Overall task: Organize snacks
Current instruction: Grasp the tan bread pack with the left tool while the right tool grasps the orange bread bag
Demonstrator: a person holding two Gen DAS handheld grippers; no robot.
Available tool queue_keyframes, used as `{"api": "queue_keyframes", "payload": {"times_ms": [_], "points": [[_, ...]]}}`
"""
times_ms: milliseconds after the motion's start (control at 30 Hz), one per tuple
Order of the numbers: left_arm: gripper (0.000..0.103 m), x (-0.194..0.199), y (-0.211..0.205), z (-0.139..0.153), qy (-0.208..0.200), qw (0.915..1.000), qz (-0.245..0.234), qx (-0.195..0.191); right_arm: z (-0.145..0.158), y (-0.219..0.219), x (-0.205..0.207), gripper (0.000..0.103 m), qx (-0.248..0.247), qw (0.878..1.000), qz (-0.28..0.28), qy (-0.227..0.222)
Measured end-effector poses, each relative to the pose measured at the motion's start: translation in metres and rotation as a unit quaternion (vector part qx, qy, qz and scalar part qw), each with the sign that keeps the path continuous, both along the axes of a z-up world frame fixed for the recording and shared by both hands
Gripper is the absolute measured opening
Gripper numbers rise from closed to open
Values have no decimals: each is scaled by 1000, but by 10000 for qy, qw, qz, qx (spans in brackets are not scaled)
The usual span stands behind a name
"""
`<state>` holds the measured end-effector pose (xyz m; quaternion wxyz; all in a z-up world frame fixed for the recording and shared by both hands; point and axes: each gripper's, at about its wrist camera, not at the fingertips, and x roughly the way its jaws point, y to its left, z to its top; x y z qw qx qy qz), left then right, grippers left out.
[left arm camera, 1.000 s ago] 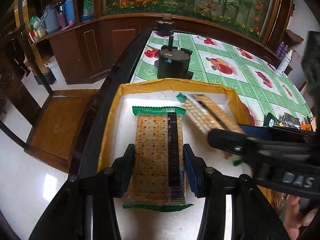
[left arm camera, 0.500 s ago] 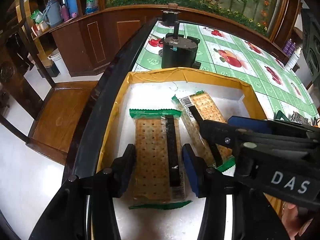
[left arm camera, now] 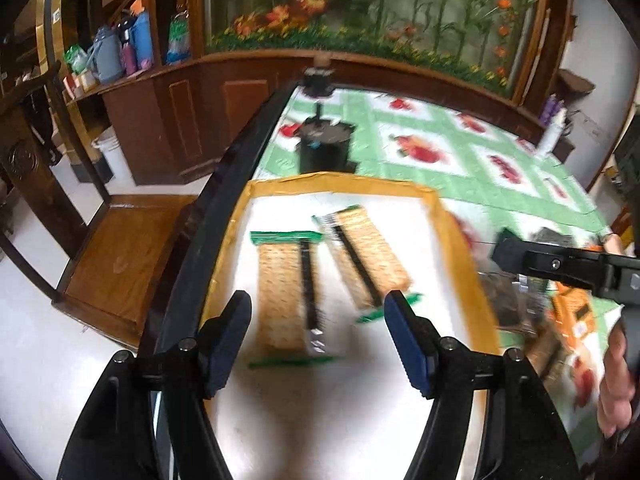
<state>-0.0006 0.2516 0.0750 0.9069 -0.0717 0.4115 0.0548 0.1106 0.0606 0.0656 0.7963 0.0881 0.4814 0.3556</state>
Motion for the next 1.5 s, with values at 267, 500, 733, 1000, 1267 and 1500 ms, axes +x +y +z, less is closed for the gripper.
{"api": "queue_keyframes", "payload": {"times_ms": [267,500,733,1000,1267,1500], "points": [[69,-34,-72,13,-348,9951,-914,-160,-11,-109,-34,53,565,9969,-547,-29],[81,-36,-162,-4,-145,9768,-2138,-7,-29,-196,-54,53,728,9894,-1241,-211],[81,-5,-211,-36,417,9727,-2199,606,-45,-234,-48,53,828,9837,-1596,-88],[84,6,-223,-63,714,9731,-1994,902,-58,-248,-39,60,659,9787,-1940,113],[84,-16,-225,-61,564,9742,-2085,651,-61,-228,-55,66,496,9883,-1416,286],[84,-28,-225,-58,590,9717,-2238,466,-46,-214,-99,75,127,9994,-298,116]]}}
